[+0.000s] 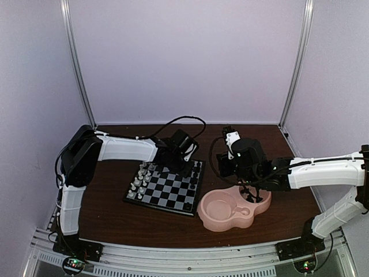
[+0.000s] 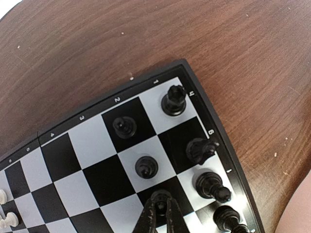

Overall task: Set up the chess pieces on the board
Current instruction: Place the pawn on c7.

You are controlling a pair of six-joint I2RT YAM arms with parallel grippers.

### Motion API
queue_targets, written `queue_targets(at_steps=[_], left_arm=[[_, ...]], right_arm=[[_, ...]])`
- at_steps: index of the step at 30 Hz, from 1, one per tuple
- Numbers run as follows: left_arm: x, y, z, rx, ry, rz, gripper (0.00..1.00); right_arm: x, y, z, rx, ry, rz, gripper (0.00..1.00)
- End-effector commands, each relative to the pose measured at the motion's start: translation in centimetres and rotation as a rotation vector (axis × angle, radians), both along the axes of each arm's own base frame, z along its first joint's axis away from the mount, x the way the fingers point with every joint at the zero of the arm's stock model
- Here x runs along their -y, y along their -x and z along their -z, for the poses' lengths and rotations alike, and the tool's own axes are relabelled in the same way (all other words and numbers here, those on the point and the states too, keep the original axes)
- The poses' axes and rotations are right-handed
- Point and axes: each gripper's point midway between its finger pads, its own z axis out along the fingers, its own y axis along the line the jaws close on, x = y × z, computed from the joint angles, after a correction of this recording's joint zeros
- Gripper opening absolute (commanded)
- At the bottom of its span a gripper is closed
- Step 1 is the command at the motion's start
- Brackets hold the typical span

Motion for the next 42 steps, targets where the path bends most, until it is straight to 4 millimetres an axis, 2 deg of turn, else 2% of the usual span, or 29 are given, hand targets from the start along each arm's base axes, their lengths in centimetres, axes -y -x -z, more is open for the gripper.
queue_targets(at_steps=[1,12,30,37,42], left_arm=[[-0.1,-0.3,0.2,-0.016,-0.003,0.009,0.05],[-0.3,0.1,-0.1,-0.019,-0.001,0.010,0.06],[-0.6,0.2,-0.7,-0.015,0.005,0.008,0.16],[-1.1,0.4,-2.0,0.004,0.012,-0.003,0.16],[-1.7,0.7,-3.8,0.032,0.035,-0.011,0.16]], right_arm=[[0.3,-0.1,-0.9,0.013,-0.020,0.005,0.28],[0.4,-0.1,-0.9,0.013,-0.019,0.005,0.28],[0.4,-0.1,-0.9,0.009,-0.017,0.004,0.29],[0.4,-0.2,-0.8,0.006,-0.015,0.004,0.29],[0.4,-0.2,-0.8,0.006,-0.014,0.004,0.29]])
